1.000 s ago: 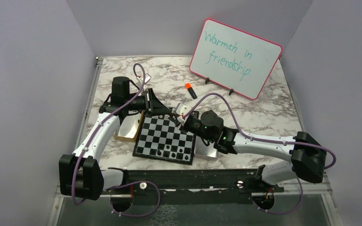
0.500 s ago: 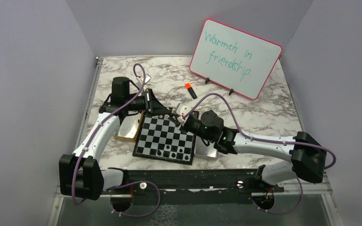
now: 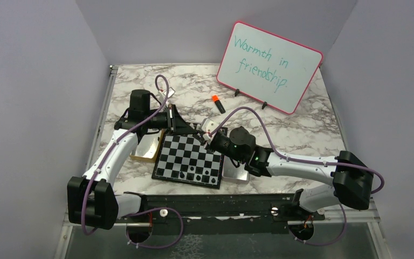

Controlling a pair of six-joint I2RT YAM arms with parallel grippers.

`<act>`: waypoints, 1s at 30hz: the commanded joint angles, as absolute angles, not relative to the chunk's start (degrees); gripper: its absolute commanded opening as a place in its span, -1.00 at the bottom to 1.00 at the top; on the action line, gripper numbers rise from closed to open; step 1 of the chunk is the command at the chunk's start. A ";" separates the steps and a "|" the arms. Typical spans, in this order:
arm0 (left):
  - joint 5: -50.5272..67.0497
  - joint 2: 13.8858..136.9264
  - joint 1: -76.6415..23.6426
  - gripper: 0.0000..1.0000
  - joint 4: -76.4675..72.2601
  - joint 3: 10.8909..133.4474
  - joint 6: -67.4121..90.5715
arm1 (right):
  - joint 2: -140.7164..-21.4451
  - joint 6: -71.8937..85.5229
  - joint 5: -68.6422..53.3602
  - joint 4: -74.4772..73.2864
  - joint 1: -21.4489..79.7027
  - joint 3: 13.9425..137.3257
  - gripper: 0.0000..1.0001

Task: Set up the chess pieces on the board
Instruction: Place the chess piece on the chessboard.

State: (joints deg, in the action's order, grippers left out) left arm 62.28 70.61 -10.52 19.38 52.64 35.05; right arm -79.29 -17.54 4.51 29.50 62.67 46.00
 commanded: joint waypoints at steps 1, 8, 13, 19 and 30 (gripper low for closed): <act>60.58 69.44 -10.98 -0.82 20.77 53.78 32.30 | -78.91 -16.68 2.66 31.34 62.93 46.12 -0.76; 50.97 68.79 -11.31 -0.93 28.18 55.33 25.96 | -77.37 -13.63 2.10 31.83 62.93 43.08 -0.05; 34.64 66.01 -13.41 -0.95 33.13 56.06 23.42 | -73.15 -9.33 2.57 31.48 62.93 38.28 0.70; 15.14 60.53 -19.83 -0.94 37.29 53.89 26.46 | -63.60 -4.82 4.35 30.14 62.95 30.28 1.00; -4.26 54.72 -34.25 -0.94 41.15 41.01 40.88 | -46.98 -5.01 6.77 22.97 62.93 24.78 1.00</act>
